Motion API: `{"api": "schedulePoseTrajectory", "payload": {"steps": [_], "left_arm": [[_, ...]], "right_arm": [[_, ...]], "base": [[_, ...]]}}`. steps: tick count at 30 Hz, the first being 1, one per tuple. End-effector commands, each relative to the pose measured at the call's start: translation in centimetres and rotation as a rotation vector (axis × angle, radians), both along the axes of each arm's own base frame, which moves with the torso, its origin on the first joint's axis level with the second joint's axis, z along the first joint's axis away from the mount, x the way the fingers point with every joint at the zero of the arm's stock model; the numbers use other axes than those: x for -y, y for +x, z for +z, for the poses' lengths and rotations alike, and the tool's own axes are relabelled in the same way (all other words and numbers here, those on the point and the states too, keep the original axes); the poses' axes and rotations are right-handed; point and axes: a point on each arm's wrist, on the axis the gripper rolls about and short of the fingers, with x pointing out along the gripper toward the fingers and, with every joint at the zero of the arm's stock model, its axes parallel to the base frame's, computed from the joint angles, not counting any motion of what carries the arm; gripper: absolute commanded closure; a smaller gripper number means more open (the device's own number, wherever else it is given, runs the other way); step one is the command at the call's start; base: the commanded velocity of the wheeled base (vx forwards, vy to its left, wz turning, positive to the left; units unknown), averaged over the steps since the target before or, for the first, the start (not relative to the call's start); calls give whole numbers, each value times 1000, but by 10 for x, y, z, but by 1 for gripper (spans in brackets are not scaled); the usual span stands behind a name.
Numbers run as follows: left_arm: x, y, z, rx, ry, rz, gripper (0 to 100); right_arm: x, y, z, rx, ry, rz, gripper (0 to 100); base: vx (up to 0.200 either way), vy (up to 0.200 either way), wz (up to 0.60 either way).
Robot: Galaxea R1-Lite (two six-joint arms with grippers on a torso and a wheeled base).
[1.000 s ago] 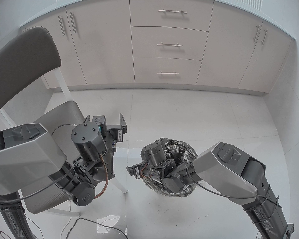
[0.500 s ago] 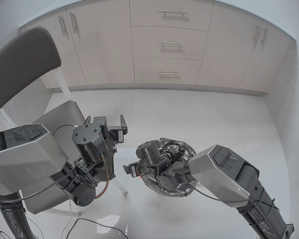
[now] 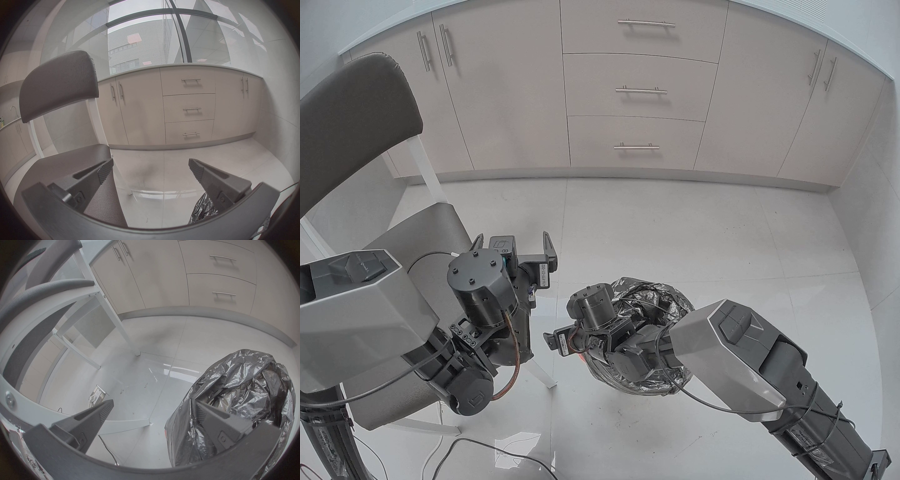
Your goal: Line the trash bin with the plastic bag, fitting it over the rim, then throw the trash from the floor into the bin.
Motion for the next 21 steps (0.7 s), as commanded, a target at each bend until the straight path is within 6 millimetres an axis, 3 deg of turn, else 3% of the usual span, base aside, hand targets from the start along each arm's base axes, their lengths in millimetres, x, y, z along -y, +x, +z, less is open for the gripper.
{"api": "schedulePoseTrajectory", "payload": {"steps": [1,3,10,21], "left_arm": [[0,0,-1,-2,2,0,0],[0,0,-1,-2,2,0,0],[1,0,-2,-4,3,-2,0],[2,0,-4,-9,6,-5,0]], "right_arm": [[-4,4,-5,-1,-2,0,0],[-4,4,-5,-1,-2,0,0],[-4,4,-32,-42,-42,-1,0],[2,7,-40,-58,-69,-24,0]], "base": [[0,0,0],[0,0,0],[0,0,0],[0,0,0]]}}
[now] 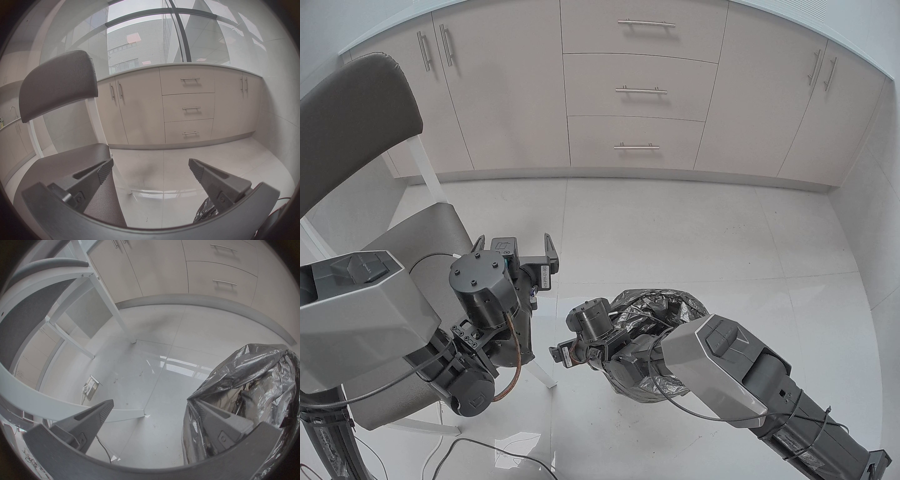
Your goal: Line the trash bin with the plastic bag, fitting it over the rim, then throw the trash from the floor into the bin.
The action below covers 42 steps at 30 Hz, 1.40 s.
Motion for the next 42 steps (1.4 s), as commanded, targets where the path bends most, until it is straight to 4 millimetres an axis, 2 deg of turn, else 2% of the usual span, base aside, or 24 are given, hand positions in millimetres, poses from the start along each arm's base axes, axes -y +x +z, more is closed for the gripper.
{"api": "schedulePoseTrajectory", "payload": {"steps": [1,5,8,13,18,21,22,26,30,31,32,33,35,37,38,42], "left_arm": [[1,0,-2,-3,2,-1,0],[1,0,-2,-4,3,-1,0],[1,0,-2,-3,2,-1,0],[1,0,-1,0,0,-1,0],[0,0,0,1,-2,-1,0],[0,-1,2,7,-7,-1,0],[0,-1,2,11,-9,-1,0],[0,-1,4,16,-11,-1,0],[-1,-2,8,26,-19,-1,0],[-1,-2,9,27,-19,-1,0],[-1,-3,10,30,-21,-1,0],[-1,-3,10,30,-21,-1,0],[-1,-3,10,30,-21,-1,0],[-1,-3,10,30,-21,-1,0],[-2,-2,10,30,-21,0,0],[-2,-2,9,28,-20,0,0]], "right_arm": [[1,1,-1,3,-7,-10,0],[-2,0,10,21,4,-13,0],[-6,-4,37,22,21,-21,0],[-11,-28,74,-135,28,-55,0],[-6,-43,93,-267,-7,-40,0],[-1,-46,132,-251,58,-59,0],[2,-46,139,-246,65,-60,0],[23,-54,151,-265,23,-69,0],[53,-38,160,-252,21,-142,0],[56,-36,160,-251,23,-148,0],[73,-22,159,-237,22,-202,0],[78,-17,159,-225,15,-223,0],[106,7,149,-183,-38,-317,0],[113,13,145,-173,-51,-342,0],[128,24,139,-156,-63,-391,0],[148,42,125,-129,-70,-433,0]], "base": [[0,0,0],[0,0,0],[0,0,0],[0,0,0],[0,0,0],[0,0,0],[0,0,0],[0,0,0],[0,0,0],[0,0,0],[0,0,0],[0,0,0],[0,0,0],[0,0,0],[0,0,0],[0,0,0]]}}
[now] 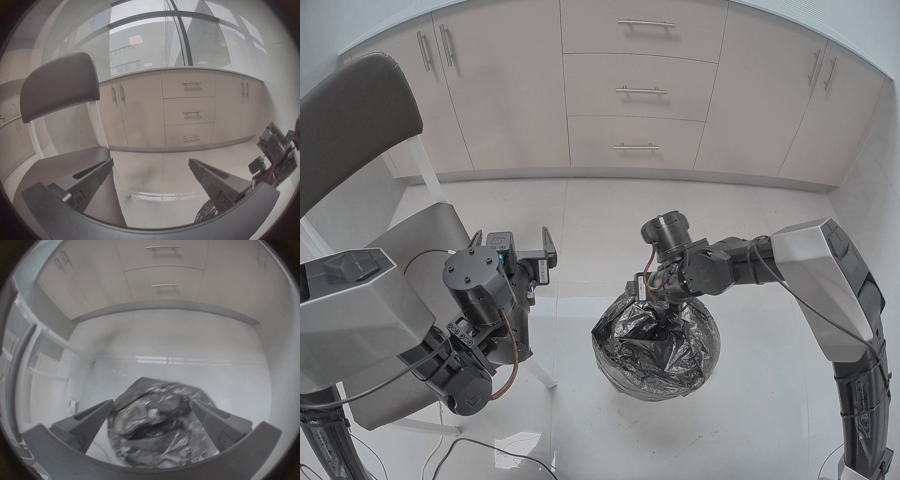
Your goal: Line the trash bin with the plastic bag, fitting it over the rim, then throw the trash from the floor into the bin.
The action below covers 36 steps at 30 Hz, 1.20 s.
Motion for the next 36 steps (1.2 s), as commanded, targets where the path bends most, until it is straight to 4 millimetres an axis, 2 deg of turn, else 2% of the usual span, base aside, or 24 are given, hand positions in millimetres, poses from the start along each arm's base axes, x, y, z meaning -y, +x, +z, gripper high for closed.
{"api": "schedulePoseTrajectory", "payload": {"steps": [1,7,26,36], "left_arm": [[-1,0,1,2,-2,2,0],[-1,0,0,2,-1,-5,0],[0,1,-1,-2,1,-5,0],[0,1,-2,-4,3,-6,0]], "right_arm": [[34,24,-22,11,-51,-75,0],[45,34,-38,57,-86,-131,0],[59,33,-43,45,-116,-137,0],[81,45,-49,55,-118,-193,0]], "base": [[0,0,0],[0,0,0],[0,0,0],[0,0,0]]}}
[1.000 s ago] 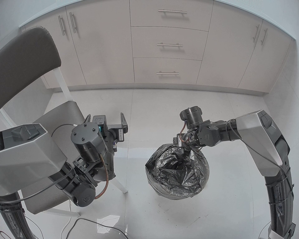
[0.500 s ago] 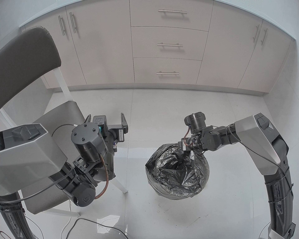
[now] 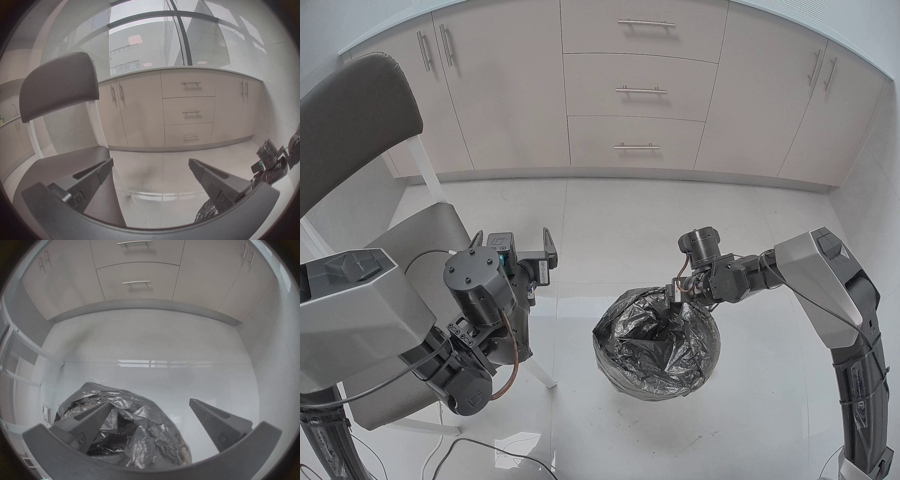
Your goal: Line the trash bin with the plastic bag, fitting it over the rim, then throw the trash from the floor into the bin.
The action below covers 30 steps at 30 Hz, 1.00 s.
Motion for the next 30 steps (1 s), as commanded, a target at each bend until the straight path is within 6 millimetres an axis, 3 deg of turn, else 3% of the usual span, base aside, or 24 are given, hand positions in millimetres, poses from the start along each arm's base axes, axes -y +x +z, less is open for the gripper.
{"api": "schedulePoseTrajectory", "payload": {"steps": [1,10,30], "left_arm": [[0,0,-1,-2,1,0,0],[1,0,-4,-10,8,-1,0],[1,1,-9,-21,16,-1,0]], "right_arm": [[9,5,-4,2,-1,-22,0],[14,9,-4,9,0,-33,0],[52,32,-29,-4,-8,-114,0]], "base": [[0,0,0],[0,0,0],[0,0,0]]}}
